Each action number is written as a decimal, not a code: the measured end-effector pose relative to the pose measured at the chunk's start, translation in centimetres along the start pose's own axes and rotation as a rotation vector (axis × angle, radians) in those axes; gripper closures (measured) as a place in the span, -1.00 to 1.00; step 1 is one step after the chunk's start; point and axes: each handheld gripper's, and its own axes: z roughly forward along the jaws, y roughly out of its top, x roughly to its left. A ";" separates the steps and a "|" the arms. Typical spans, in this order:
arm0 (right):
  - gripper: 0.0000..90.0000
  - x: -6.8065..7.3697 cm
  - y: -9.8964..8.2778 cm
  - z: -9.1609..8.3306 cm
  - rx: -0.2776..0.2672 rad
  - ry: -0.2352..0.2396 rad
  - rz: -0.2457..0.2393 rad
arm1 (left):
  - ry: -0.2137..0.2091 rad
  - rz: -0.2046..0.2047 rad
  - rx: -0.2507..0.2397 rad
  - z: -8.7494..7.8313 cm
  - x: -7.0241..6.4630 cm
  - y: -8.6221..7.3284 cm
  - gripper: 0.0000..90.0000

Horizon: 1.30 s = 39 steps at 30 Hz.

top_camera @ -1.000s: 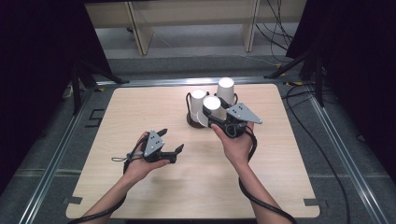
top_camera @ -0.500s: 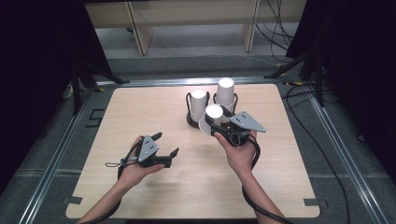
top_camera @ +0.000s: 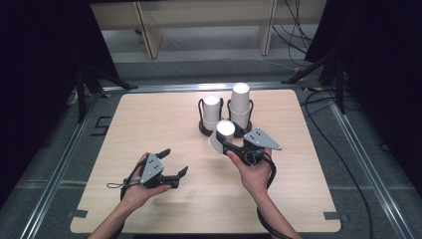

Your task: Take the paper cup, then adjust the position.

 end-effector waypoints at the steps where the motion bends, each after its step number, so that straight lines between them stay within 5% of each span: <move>1: -0.21 0.1 -0.2 0.0 -0.003 0.001 0.027 | -0.001 -0.014 0.023 -0.3 -0.2 -0.2 -0.70; 8: -0.21 0.2 -1.0 -0.4 0.017 0.002 0.054 | 0.000 -0.026 0.019 -0.3 -0.4 -1.2 -0.76; 26: -0.21 0.2 -2.0 -0.2 0.009 0.039 0.160 | 0.007 -0.023 0.026 -0.9 -0.7 -0.7 -0.79; 33: -0.21 -0.5 -2.0 0.1 0.001 0.031 0.176 | -0.007 -0.010 0.028 -0.4 -1.0 -0.5 -0.79; 39: -0.21 -1.2 -2.4 0.1 0.020 0.026 0.249 | -0.029 -0.009 0.021 0.7 -1.6 -0.4 -0.81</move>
